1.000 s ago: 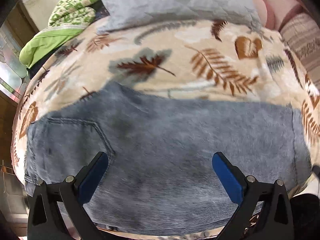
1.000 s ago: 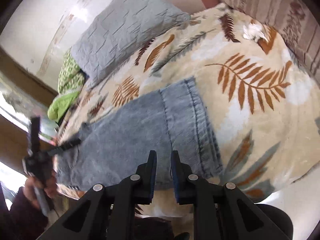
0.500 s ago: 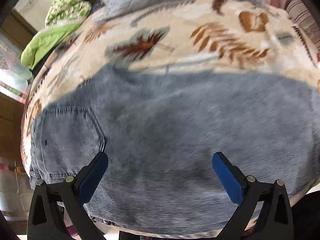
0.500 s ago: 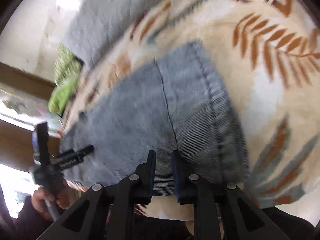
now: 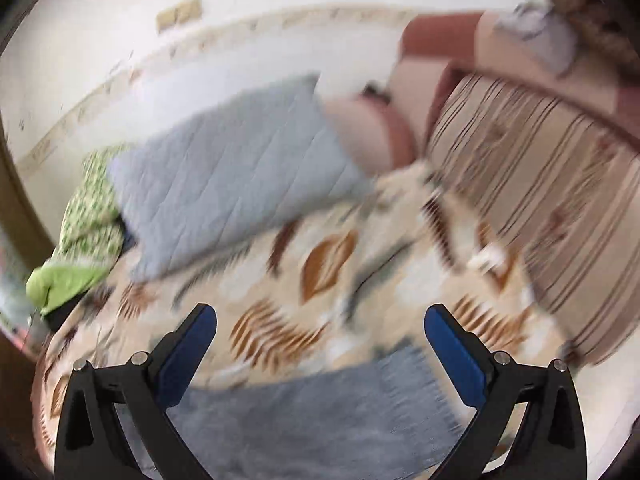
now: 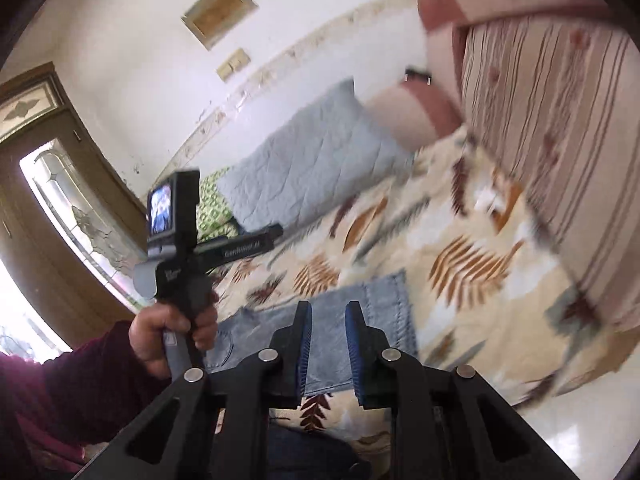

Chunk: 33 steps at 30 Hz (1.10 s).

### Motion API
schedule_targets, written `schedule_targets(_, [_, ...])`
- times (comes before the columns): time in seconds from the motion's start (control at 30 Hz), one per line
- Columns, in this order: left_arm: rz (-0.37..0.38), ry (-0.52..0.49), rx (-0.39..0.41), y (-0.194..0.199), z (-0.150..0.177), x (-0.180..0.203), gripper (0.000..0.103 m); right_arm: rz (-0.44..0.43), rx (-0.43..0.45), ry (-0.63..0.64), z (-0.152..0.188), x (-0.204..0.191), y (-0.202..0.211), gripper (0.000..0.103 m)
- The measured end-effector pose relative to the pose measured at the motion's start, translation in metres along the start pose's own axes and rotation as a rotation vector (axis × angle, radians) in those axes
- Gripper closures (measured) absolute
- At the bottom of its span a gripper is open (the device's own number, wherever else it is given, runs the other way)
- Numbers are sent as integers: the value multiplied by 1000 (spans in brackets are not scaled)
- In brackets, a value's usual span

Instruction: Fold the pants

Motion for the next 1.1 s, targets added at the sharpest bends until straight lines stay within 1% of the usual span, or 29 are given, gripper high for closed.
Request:
schedule_targets(0.1, [56,9,47,24,-15,13,0,19,37,9,1,-9,23,83])
schedule_targets(0.17, [78,8,63,33,-18,16,0,32,51,13,1,-10,37,83])
schedule_targets(0.23, [93,2,81,45,-18,18,0,43,50,21,1,-15,39,83])
schedule_targets(0.3, [88,0,106,54,-16,11,0,38,47,40,0,-24,38,83])
schedule_targets(0.37, [59,-3,136,63,-14,2,0,23,40,59,-2,-35,33,83])
schedule_targets(0.43, [17,5,157,66,-10,-16,0,12,27,83,0,-45,24,83])
schedule_targets(0.53, [-7,53,147,63,-7,-40,0,12,4,146,5,-61,12,83])
schedule_targets(0.63, [-27,76,141,60,-3,-53,0,-2,-11,174,11,-69,1,83])
schedule_targets(0.87, [-52,58,99,44,12,-57,0,-11,-32,137,16,-61,-16,83])
schedule_targets(0.97, [-65,39,80,40,19,-58,0,-40,-50,91,19,-53,-28,83])
schedule_targets(1.07, [-91,53,68,39,26,-69,0,-68,-72,74,21,-51,-43,83])
schedule_targets(1.1, [-98,63,52,38,32,-74,0,-83,-80,72,22,-50,-50,83])
Point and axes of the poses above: each gripper's, at about its wrist camera, not at the fingertips, and y roughly against the way its jaws point, x to its right, z to its underside, the point moved 7 cm from there along -y, roughly the way its jaws point, and after that the axes turned 2 degrees about -z, right-handed, at the moved point
